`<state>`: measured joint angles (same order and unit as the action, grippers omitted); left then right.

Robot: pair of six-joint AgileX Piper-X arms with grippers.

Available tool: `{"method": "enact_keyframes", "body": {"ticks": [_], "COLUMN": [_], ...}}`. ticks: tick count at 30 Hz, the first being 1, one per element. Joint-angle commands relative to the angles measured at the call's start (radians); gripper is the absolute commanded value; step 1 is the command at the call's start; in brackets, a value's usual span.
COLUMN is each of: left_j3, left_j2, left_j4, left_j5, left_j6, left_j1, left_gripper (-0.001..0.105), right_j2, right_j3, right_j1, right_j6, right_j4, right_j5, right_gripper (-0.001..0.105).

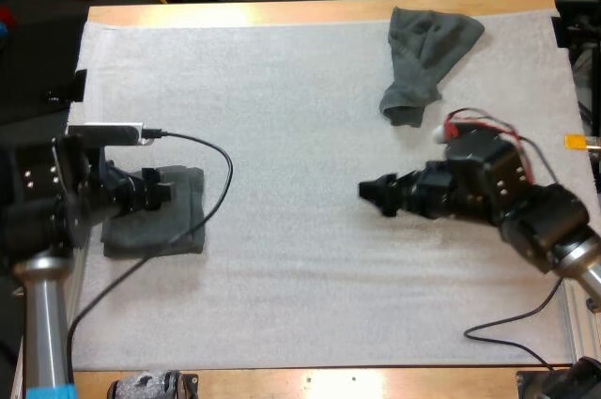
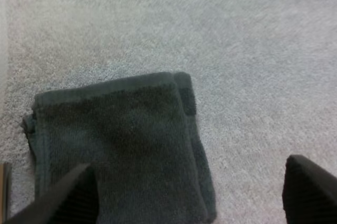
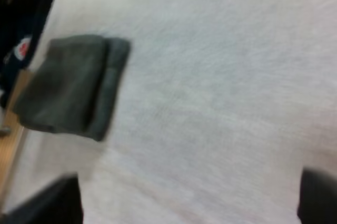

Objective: Pick towel from pile, fold and stack

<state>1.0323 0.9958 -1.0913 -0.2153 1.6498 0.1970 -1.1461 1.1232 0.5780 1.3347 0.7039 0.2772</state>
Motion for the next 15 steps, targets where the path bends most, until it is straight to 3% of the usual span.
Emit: {"method": "enact_keyframes", "body": {"ticks": [1,7,15], "left_j3": [0.004,0.004,0.004], "left_j2": [-0.018,-0.103,-0.151], "left_j4": [-0.007,-0.012,-0.037], "left_j5": [-0.006,-0.006,-0.006], "left_j6": [0.012,0.012,0.006], "left_j1": [-0.005,-0.058,-0.095], "left_gripper": [0.069,0.069,0.069], "right_j2": [0.007,0.007,0.007], "right_j3": [0.003,0.003,0.003], "right_j1": [-0.024,-0.211,-0.419], "right_j6": [0.03,0.161,0.227], "right_j4": [0.02,0.135,0.21], "right_j5": [0.003,0.004,0.004], "right_gripper": [0.079,0.079,0.079]}}
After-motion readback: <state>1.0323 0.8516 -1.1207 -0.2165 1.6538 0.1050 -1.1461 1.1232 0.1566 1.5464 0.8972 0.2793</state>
